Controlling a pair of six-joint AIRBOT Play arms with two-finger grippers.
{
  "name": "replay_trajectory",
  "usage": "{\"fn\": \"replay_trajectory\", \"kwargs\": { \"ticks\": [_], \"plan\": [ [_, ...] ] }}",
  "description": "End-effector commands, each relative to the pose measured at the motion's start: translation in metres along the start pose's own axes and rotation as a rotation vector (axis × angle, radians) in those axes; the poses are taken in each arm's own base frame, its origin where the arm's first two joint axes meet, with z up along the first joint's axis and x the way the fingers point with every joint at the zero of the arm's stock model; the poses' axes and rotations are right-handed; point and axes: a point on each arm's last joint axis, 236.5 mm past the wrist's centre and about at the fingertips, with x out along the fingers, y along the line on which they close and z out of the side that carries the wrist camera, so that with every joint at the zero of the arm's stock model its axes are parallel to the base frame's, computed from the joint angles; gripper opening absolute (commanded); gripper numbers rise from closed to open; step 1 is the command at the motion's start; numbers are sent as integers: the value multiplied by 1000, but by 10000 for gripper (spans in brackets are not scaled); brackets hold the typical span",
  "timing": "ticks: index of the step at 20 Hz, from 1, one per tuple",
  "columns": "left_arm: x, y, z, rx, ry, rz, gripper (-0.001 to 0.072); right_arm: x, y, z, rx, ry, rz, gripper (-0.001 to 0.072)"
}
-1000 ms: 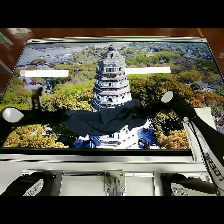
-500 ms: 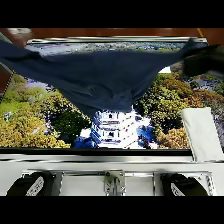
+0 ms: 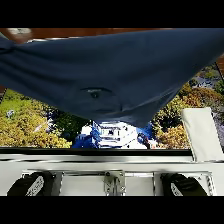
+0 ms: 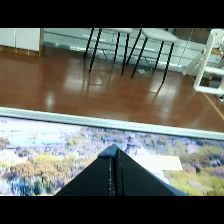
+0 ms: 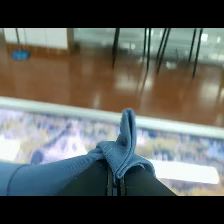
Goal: Fold the shirts.
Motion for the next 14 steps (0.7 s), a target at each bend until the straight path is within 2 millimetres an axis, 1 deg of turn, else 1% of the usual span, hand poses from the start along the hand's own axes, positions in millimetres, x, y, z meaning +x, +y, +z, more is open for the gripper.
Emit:
{"fn": "replay_trajectory", "kwargs": {
  "ticks": [1, 2, 3, 4, 5, 6, 7, 8, 9, 10, 11, 12, 13, 14],
  "plan": [
    [16, 8, -52, -16, 218, 1, 36, 11, -5, 63, 19, -276, -24, 62],
    [22, 13, -83, -31, 336, 0, 36, 24, -3, 73, 43, -333, -16, 62],
    [25, 17, -116, -51, 459, -1, 36, 43, 0, 74, 75, -354, -5, 62],
    [27, 22, -154, -80, 589, -5, 36, 67, 3, 66, 110, -342, 5, 62],
    [28, 24, -188, -118, 696, -18, 36, 99, 7, 47, 150, -294, 16, 62],
    [29, 22, -225, -172, 796, -43, 36, 134, 12, 19, 189, -221, 26, 62],
    [28, 16, -262, -240, 887, -81, 36, 166, 20, -13, 222, -139, 40, 62],
    [26, 8, -295, -306, 968, -122, 36, 200, 29, -54, 253, -36, 53, 62],
    [22, 1, -330, -375, 1043, -158, 36, 228, 38, -97, 284, 73, 64, 63],
    [18, -4, -360, -437, 1105, -175, 36, 250, 49, -145, 323, 199, 77, 62],
    [13, -12, -388, -493, 1152, -194, 36, 265, 64, -198, 372, 347, 94, 62],
    [10, -23, -413, -540, 1182, -228, 36, 272, 81, -250, 432, 501, 119, 62],
    [8, -35, -429, -576, 1188, -269, 36, 271, 99, -293, 480, 642, 145, 62],
    [10, -49, -439, -610, 1174, -316, 36, 264, 117, -332, 510, 782, 183, 62]
  ]
}}
